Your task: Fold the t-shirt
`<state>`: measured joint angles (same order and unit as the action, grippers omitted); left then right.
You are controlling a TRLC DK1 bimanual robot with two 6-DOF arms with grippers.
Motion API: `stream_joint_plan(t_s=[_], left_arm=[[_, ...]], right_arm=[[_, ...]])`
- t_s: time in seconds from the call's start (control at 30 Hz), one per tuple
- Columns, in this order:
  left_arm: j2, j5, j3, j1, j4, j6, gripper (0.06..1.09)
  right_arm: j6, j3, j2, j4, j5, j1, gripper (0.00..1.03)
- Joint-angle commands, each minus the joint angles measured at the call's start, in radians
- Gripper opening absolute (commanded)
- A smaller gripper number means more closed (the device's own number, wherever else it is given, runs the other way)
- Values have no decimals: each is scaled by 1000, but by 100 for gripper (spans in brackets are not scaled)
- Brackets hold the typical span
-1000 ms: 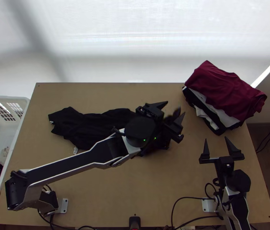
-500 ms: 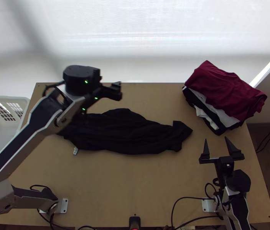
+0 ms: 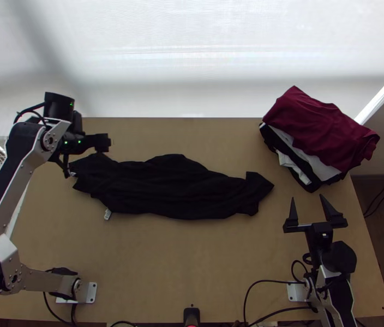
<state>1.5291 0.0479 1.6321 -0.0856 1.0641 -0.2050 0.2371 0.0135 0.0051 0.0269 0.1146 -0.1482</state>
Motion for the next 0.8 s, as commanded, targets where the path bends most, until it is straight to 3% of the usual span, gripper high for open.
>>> stream_joint_plan(t_s=[0.0, 0.4, 0.73, 0.77], left_arm=[[60, -48, -54, 96, 31, 10, 103], [204, -66, -196, 238, 16, 36, 103], [359, -60, -198, 280, -90, 53, 103], [379, -60, -190, 285, -95, 59, 99]], right_arm=[[-4, -7, -7, -16, -1, 6, 98], [-4, -7, -7, -16, -1, 6, 98], [-4, -7, -7, -16, -1, 6, 98], [-4, -7, -7, -16, -1, 6, 98]])
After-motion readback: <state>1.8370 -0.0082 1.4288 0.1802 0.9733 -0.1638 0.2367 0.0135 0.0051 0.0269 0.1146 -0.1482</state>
